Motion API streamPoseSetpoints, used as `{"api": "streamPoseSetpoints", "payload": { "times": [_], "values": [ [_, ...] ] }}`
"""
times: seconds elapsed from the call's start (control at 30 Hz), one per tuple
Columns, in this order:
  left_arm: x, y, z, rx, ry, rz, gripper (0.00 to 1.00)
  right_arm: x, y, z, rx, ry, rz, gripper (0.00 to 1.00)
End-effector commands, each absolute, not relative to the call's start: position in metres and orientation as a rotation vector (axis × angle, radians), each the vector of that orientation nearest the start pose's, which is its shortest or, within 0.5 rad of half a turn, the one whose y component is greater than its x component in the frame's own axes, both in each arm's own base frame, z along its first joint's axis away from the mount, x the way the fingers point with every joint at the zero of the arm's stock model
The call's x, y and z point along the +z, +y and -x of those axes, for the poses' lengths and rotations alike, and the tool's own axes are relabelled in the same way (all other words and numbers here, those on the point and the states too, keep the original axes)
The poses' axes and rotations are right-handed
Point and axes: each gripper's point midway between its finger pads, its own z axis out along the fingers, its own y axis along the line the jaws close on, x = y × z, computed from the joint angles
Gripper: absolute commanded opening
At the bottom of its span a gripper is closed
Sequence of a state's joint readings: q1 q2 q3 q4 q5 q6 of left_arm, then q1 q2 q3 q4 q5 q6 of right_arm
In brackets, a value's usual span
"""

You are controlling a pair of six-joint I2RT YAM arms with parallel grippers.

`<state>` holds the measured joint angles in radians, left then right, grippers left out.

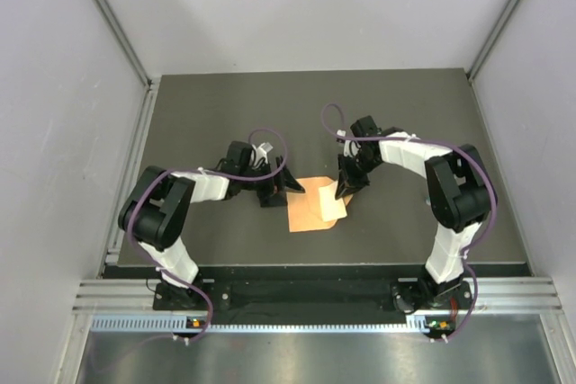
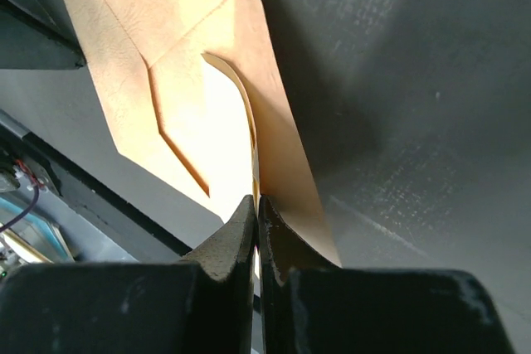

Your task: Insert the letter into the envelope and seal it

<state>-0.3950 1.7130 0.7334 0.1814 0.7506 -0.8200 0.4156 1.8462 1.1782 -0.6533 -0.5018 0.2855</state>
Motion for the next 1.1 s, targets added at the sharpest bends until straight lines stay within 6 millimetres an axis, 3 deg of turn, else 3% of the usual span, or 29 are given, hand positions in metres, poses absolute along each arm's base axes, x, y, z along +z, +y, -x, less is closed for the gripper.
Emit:
{"api": "streamPoseSetpoints", "payload": {
  "times": [0.0,0.27,0.53,0.93,1.07],
  "values": [
    [0.037,-0.268,-0.270,-1.368,2.624,0.167,0.99,0.047,0.234,-0.286,0.925,2.878,0.329,0.00],
    [0.037,-0.269,-0.273,-1.369,2.619,0.212,0.99,0.039,0.241,-0.288,0.965,2.879,0.251,0.00],
    [0.035,-0.267,-0.277,-1.334,2.621,0.249,0.99,0.040,0.223,-0.282,0.835,2.895,0.225,0.00],
    [0.032,-0.260,-0.275,-1.274,2.638,0.263,0.99,0.063,0.216,-0.267,0.849,2.832,0.426,0.00],
    [0.032,-0.260,-0.274,-1.272,2.639,0.260,0.99,0.059,0.214,-0.257,0.863,2.850,0.431,0.00]
  ]
}}
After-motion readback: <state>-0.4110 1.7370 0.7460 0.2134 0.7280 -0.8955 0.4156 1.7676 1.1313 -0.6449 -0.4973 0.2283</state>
